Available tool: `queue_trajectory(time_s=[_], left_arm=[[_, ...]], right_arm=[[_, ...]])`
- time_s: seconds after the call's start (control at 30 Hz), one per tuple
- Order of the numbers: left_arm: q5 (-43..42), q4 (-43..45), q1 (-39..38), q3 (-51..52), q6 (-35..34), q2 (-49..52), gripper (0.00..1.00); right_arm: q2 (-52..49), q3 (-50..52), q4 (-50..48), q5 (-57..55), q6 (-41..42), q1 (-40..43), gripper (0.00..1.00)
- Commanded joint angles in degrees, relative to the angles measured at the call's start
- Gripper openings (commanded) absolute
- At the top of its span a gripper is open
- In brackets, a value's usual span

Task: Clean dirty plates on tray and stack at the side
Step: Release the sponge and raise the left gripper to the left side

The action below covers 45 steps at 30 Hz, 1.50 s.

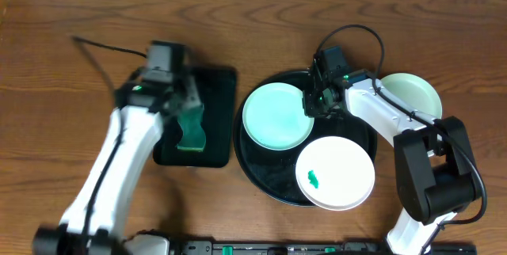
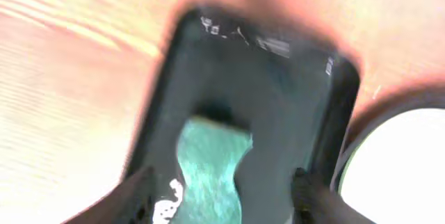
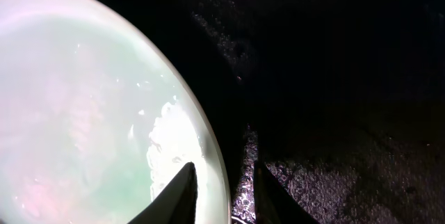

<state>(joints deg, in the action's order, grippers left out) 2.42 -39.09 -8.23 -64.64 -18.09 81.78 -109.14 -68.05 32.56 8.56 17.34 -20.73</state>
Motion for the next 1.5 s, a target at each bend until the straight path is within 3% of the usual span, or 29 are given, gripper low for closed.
queue_trajectory(time_s=[0.0,0.1,0.17,0.33,0.67,0.93,1.03,1.47], left_arm=[[6.8,0.7,3.6,-1.1,0.0,-5.3,0.69],[9.7,0.3,6.1,-1.1,0.1,-7.7,0.78],[9.7,-0.4,7.2,-1.1,0.1,-8.3,0.79],[9.7,-0.7,7.6,-1.1,0.1,-8.0,0.79],[9.7,-0.7,7.6,-1.0,0.1,-8.0,0.79],[9.7,-0.7,7.6,-1.1,0.1,-8.0,0.79],[9.7,-0.7,7.6,-1.1,0.1,-8.0,0.79],[9.7,-0.7,7.6,-1.1,0.1,-8.0,0.8]], right_arm=[[-0.7,0.3,0.0,0.2,-0.3,-1.1,0.25],[-0.7,0.3,-0.1,0.2,-0.3,-1.1,0.24],[-0.7,0.3,-0.2,0.2,-0.3,-1.1,0.24],[-0.7,0.3,-0.3,0.2,-0.3,-1.1,0.16],[-1.0,0.3,-0.4,-2.5,-1.7,-1.1,0.11],[-2.5,0.3,-0.9,-2.5,-1.6,-1.1,0.13],[-2.5,0.3,-0.9,-2.5,-1.5,-1.0,0.01],[2.2,0.2,1.5,-1.8,-1.6,1.9,0.01]])
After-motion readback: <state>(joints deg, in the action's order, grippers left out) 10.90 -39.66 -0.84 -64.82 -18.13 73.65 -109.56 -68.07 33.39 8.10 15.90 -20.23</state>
